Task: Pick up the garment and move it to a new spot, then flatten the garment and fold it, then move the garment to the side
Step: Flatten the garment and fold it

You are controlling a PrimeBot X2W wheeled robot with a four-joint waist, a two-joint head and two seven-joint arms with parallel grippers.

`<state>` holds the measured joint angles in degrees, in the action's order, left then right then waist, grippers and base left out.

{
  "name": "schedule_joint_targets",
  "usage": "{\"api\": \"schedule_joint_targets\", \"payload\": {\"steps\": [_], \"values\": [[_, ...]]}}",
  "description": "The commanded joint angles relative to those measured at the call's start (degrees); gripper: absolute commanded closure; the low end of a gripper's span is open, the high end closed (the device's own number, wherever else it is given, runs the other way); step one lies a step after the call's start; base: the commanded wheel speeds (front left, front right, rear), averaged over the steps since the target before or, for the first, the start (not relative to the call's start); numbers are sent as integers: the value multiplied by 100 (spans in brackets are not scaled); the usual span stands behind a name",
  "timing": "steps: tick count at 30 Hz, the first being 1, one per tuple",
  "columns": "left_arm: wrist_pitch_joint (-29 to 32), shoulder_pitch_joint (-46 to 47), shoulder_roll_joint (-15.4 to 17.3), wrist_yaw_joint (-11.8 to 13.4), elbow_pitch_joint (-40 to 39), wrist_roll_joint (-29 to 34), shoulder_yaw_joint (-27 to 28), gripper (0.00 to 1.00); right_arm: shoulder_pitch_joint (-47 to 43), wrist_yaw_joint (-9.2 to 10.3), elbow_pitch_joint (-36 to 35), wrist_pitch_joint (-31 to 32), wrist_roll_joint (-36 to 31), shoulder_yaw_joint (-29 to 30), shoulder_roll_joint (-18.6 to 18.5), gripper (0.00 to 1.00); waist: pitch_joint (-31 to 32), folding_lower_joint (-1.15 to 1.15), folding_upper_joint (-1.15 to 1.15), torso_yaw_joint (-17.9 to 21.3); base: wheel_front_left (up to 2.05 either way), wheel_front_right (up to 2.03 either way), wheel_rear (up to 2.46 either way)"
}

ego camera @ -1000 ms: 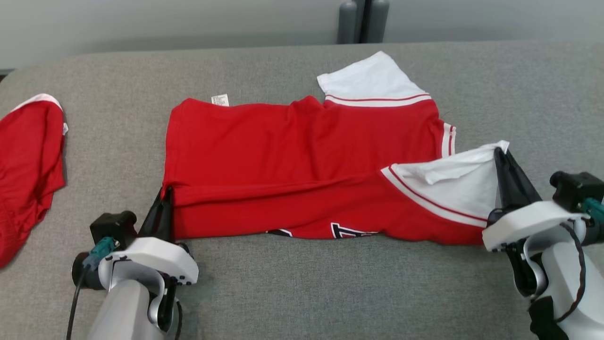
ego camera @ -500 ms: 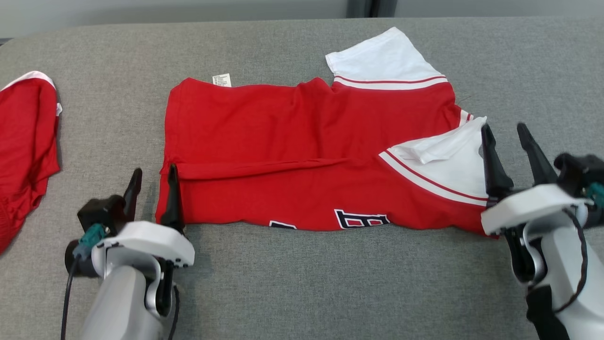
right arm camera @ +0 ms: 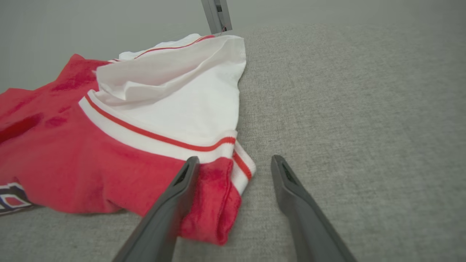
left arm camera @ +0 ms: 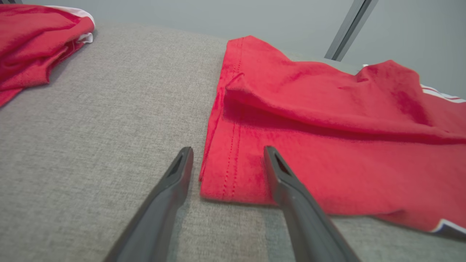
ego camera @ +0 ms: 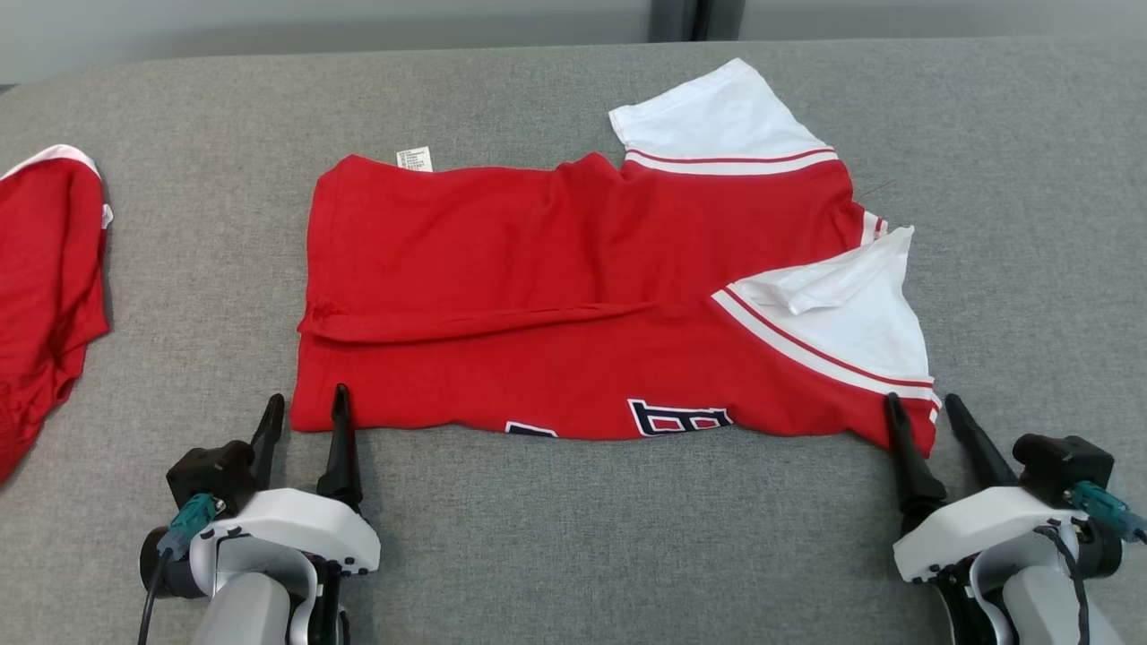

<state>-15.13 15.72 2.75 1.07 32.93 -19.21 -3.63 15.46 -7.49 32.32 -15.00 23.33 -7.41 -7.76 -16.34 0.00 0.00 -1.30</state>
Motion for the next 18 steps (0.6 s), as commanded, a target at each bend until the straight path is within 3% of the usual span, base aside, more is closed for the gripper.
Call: {"api": "schedule_joint_targets", "payload": {"steps": [1,3,5,18], "values": [[-2,21,30,32,-4,25,9,0,51,0,148,-8,109,-95,-29,0,-17,0,0,-11,0,0,0],[-2,74,27,31,-2,37,11,0,121,1,384,2,201,-237,-63,0,-35,0,0,-35,0,0,0],[-2,126,31,25,27,47,21,0,227,1,749,31,356,-495,-104,100,-56,0,0,-70,0,0,0],[8,220,22,-81,499,-137,64,0,572,4,280,-8,592,-627,-313,100,-141,0,0,7,0,0,0]]}}
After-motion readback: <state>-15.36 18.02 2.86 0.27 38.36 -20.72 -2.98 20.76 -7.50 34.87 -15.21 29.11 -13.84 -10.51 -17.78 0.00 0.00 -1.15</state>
